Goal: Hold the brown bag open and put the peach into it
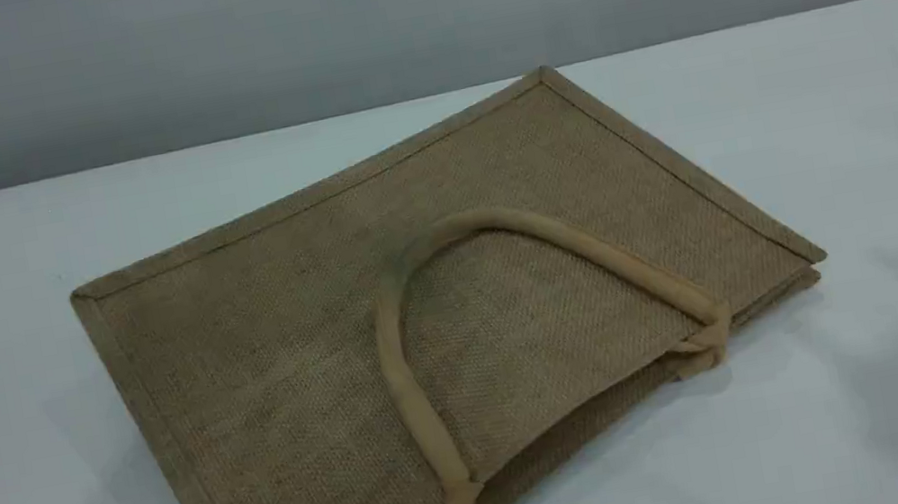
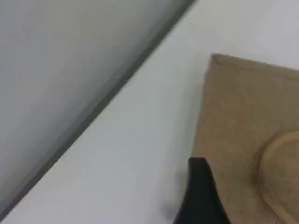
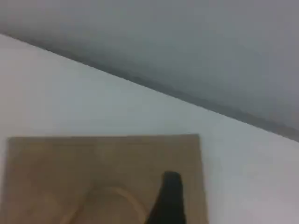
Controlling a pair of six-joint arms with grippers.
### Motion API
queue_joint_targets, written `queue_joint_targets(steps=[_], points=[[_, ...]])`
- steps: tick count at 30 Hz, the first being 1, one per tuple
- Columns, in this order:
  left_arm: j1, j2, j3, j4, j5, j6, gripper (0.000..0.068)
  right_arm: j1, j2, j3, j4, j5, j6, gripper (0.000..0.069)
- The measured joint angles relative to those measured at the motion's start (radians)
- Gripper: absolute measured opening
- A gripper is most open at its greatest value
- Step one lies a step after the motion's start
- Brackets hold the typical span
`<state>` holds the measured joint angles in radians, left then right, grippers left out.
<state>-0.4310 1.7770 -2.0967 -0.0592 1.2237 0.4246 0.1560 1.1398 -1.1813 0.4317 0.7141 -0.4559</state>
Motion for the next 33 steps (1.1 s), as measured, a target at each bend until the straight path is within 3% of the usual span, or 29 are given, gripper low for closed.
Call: queue_joint_targets(steps=[4, 7, 16, 27, 33], points=[[0.000, -0.082, 0.027, 0.009, -0.001, -0.117, 0.0449, 0.001, -0.112, -0.008, -0.047, 0.115, 0.034, 0.0584], [0.000, -0.155, 0.088, 0.008, -0.001, -0.153, 0.0449, 0.002, -0.209, -0.008, -0.067, 0.179, 0.072, 0.0584], [0.000, -0.445, 0.413, 0.008, -0.003, -0.156, 0.0449, 0.002, -0.514, -0.004, -0.169, 0.329, 0.159, 0.0584], [0.000, -0.828, 0.855, -0.025, -0.004, -0.199, 0.0449, 0.003, -0.792, -0.002, -0.169, 0.507, 0.237, 0.0584], [0.000, -1.046, 1.040, -0.029, -0.003, -0.199, 0.0449, 0.004, -0.920, 0.067, -0.170, 0.507, 0.262, 0.0584]])
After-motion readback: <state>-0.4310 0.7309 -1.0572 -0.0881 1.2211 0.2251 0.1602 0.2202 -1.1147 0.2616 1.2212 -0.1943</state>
